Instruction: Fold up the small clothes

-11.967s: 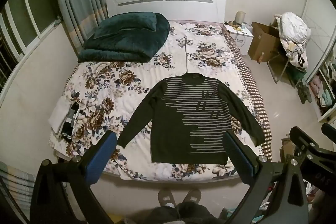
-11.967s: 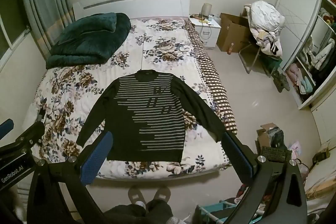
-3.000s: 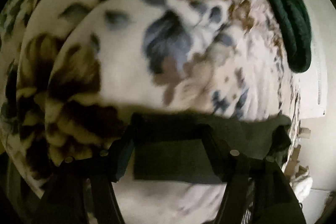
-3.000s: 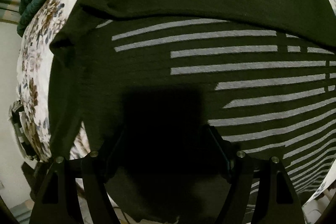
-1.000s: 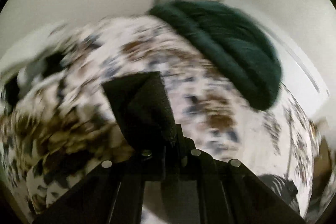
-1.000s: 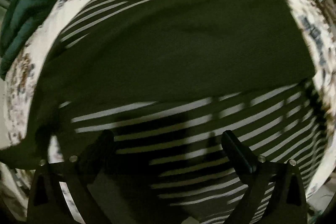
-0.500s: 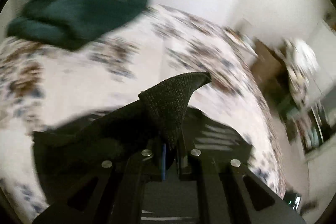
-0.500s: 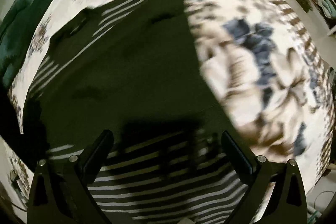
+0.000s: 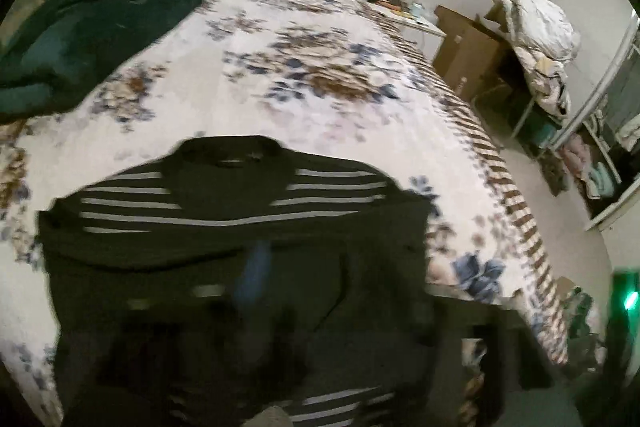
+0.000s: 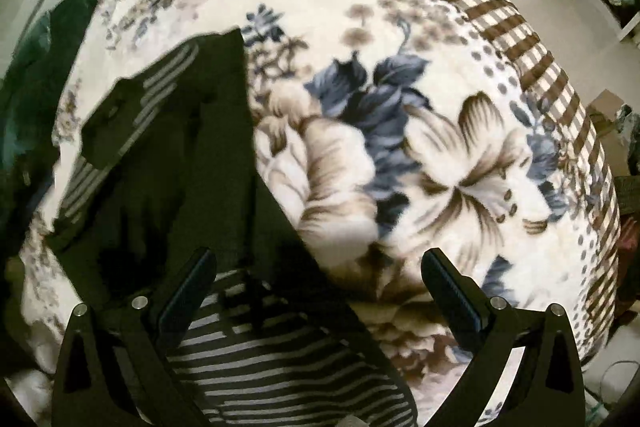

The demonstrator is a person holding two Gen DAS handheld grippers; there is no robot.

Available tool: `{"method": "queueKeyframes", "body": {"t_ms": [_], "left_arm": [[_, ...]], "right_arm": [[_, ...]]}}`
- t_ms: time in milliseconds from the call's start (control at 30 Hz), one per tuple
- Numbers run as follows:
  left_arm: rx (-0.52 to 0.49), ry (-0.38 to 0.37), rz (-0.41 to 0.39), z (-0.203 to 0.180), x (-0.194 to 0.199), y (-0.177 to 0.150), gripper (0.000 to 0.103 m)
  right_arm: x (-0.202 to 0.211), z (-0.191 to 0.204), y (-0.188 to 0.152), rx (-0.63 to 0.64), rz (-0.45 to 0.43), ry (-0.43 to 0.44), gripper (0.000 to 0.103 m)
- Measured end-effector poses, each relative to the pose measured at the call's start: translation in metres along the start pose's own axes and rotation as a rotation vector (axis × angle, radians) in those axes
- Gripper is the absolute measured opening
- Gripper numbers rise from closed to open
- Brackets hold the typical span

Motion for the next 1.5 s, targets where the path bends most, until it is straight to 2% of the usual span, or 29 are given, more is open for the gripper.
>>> {"method": "queueKeyframes", "body": {"t_ms": [33,133,267,367,500,567,633,667,700,733,767,800,900,967,1067,1100,1133,1200,1267,1300,1400,1433,1500], "left_arm": [[0.013,0.015,-0.016,0.013,0.010,-0.002,0.083],[0.055,0.090,-0.033,0.056,0.036,-0.013,0.092],[0.133,0.236,-0.031,0.127,0.066,-0.037,0.093],[0.198,0.369,0.001,0.182,0.076,-0.057,0.093],[0.296,0.493,0.049,0.239,0.078,-0.077,0.093],[0.314,0.543,0.054,0.257,0.076,-0.082,0.093],[0.324,0.569,0.063,0.266,0.072,-0.085,0.093],[0.332,0.577,0.066,0.269,0.069,-0.084,0.093],[0.342,0.580,0.067,0.273,0.066,-0.084,0.093],[0.352,0.583,0.067,0.276,0.064,-0.083,0.093],[0.358,0.584,0.066,0.280,0.063,-0.083,0.093],[0.365,0.581,0.066,0.282,0.061,-0.082,0.093],[0.377,0.569,0.066,0.286,0.058,-0.082,0.093],[0.385,0.562,0.070,0.288,0.055,-0.081,0.093],[0.395,0.549,0.076,0.292,0.049,-0.079,0.093],[0.399,0.546,0.079,0.293,0.047,-0.078,0.093],[0.400,0.542,0.081,0.294,0.045,-0.078,0.093],[0.400,0.540,0.089,0.298,0.040,-0.076,0.093],[0.399,0.543,0.095,0.302,0.034,-0.074,0.093],[0.400,0.544,0.099,0.305,0.031,-0.072,0.093],[0.403,0.552,0.108,0.315,0.022,-0.062,0.093],[0.398,0.554,0.108,0.318,0.018,-0.057,0.093],[0.369,0.561,0.109,0.324,0.007,-0.041,0.093]], "right_arm": [[0.006,0.001,0.003,-0.005,-0.005,0.022,0.103],[0.019,0.016,0.015,0.000,-0.028,0.078,0.103],[0.023,0.051,0.039,0.038,-0.040,0.157,0.103],[0.010,0.086,0.057,0.094,-0.049,0.172,0.101],[-0.026,0.132,0.070,0.159,0.008,0.151,0.081],[-0.044,0.153,0.072,0.194,0.024,0.134,0.081],[-0.064,0.174,0.070,0.260,0.020,0.057,0.078],[-0.073,0.186,0.067,0.313,0.010,0.005,0.072],[-0.080,0.192,0.065,0.352,0.007,-0.058,0.054],[-0.087,0.195,0.062,0.393,0.001,-0.157,0.025],[-0.089,0.193,0.060,0.402,-0.013,-0.224,0.014],[-0.085,0.184,0.058,0.366,-0.029,-0.246,0.012],[-0.068,0.150,0.049,0.247,-0.030,-0.216,0.008],[-0.060,0.131,0.040,0.205,-0.025,-0.229,0.008],[-0.064,0.111,0.030,0.180,0.082,-0.215,0.010],[-0.063,0.107,0.029,0.155,0.120,-0.200,0.018],[-0.059,0.106,0.029,0.136,0.139,-0.172,0.032],[-0.042,0.112,0.032,0.112,0.120,-0.089,0.049],[-0.022,0.135,0.035,0.143,0.067,0.022,0.057],[-0.016,0.159,0.034,0.209,0.057,0.073,0.060],[-0.020,0.237,0.023,0.432,0.083,0.194,0.060],[-0.029,0.273,0.015,0.543,0.102,0.246,0.060],[-0.050,0.327,-0.001,0.715,0.147,0.274,0.060]]}}
Point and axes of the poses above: each gripper's, at about its wrist camera, not at the fingertips, and x roughly against the way its jaws point, z to its left, y to its top, the point moved 3 cm from there along -x, roughly the way its jaws point, and after that the axes turned 7 degrees about -y, right-handed, at the moved point
